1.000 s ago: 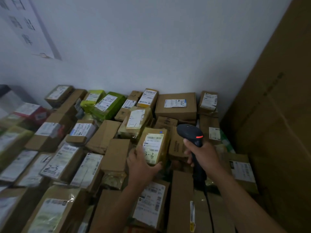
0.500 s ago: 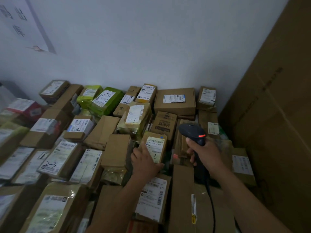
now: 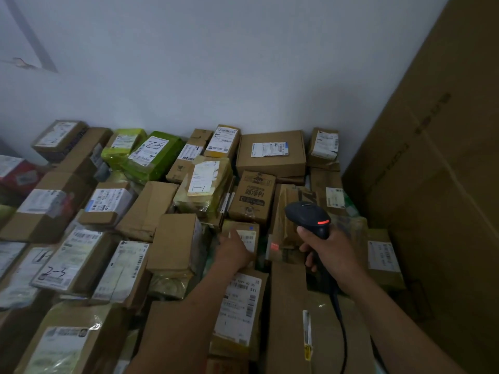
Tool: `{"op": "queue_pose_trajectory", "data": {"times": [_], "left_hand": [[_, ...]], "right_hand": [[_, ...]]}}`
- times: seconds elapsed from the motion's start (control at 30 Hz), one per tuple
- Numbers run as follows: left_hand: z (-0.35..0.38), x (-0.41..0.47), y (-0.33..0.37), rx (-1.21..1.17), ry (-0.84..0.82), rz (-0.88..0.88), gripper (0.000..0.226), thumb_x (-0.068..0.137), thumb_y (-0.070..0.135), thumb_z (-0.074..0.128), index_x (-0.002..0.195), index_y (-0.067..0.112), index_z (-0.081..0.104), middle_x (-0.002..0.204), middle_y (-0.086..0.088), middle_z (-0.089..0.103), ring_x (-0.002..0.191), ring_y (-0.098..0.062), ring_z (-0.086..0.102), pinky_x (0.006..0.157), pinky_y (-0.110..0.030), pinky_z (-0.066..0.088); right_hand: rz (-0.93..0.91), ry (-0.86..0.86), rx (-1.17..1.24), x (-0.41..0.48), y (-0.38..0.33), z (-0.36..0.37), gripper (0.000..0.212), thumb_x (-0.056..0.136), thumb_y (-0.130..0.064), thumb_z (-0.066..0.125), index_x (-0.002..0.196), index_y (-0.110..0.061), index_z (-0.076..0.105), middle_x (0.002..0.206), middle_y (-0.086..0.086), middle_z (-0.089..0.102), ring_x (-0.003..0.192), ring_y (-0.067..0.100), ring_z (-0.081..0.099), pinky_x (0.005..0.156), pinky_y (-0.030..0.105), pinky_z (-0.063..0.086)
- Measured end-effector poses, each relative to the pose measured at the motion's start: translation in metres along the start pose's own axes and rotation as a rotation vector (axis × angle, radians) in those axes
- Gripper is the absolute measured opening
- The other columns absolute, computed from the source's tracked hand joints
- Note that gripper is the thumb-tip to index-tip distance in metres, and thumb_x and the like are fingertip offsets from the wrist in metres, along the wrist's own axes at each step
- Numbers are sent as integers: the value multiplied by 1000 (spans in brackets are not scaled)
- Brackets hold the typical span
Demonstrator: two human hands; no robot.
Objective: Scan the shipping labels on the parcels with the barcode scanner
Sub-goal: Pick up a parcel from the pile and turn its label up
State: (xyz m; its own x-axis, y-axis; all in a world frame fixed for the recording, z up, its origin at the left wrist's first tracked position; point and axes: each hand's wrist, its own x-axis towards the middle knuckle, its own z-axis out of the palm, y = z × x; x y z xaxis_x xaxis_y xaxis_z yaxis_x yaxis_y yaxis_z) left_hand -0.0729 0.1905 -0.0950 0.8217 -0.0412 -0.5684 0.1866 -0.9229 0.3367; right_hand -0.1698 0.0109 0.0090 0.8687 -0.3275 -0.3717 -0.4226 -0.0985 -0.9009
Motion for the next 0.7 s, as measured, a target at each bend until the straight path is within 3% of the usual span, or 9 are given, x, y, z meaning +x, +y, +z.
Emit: {"op": "queue_pose_trajectory", "data": {"times": [0.13,0.23,0.3,0.4,0.5,0.6,0.7], "left_hand": [[1,-4,-2,163,-46,96,68,88,42,65,144,14,37,150,-17,30,133,-31,39,107,-37,38],[-2,-10,-6,177,-56,150,60,91,34,64,143,14,41,149,-14,32,132,-29,41,107,-36,38],[-8,-15,-3,214,67,198,58,92,36,62,142,16,40,149,-11,34,132,-30,41,106,-40,38],[-14,-25,22,107,335,346,61,95,40,56,148,17,37,150,-9,37,134,-27,39,109,-41,39],[-12,-39,63,-33,483,514,64,93,47,56,148,21,37,147,-3,41,132,-20,41,109,-39,40],[2,-51,101,-17,445,517,88,86,63,58,154,19,24,154,-8,29,140,-25,32,114,-40,33],[25,-52,126,90,349,426,113,80,73,57,157,12,3,162,-20,4,148,-35,13,119,-45,21]], "right_hand": [[9,-1,0,4,3,-3,19,91,-29,65,92,-9,63,83,16,70,49,18,57,47,27,45],[13,19,16,6,1,-8,21,90,-30,66,93,-9,64,82,13,70,50,16,57,49,28,46],[-4,42,3,8,-1,-14,22,90,-32,66,93,-11,64,81,10,70,51,16,58,51,29,47],[-25,98,-32,13,-3,-24,25,89,-36,66,87,-10,65,76,9,71,53,18,61,55,32,50],[-33,183,-20,19,-5,-35,28,89,-35,67,86,-7,65,71,8,68,49,16,59,50,30,49],[-45,243,6,24,-5,-48,27,88,-34,68,88,-7,65,67,5,66,45,15,57,45,28,46],[-46,271,28,27,-4,-59,27,88,-33,69,88,-5,65,67,6,66,45,16,56,44,28,44]]}}
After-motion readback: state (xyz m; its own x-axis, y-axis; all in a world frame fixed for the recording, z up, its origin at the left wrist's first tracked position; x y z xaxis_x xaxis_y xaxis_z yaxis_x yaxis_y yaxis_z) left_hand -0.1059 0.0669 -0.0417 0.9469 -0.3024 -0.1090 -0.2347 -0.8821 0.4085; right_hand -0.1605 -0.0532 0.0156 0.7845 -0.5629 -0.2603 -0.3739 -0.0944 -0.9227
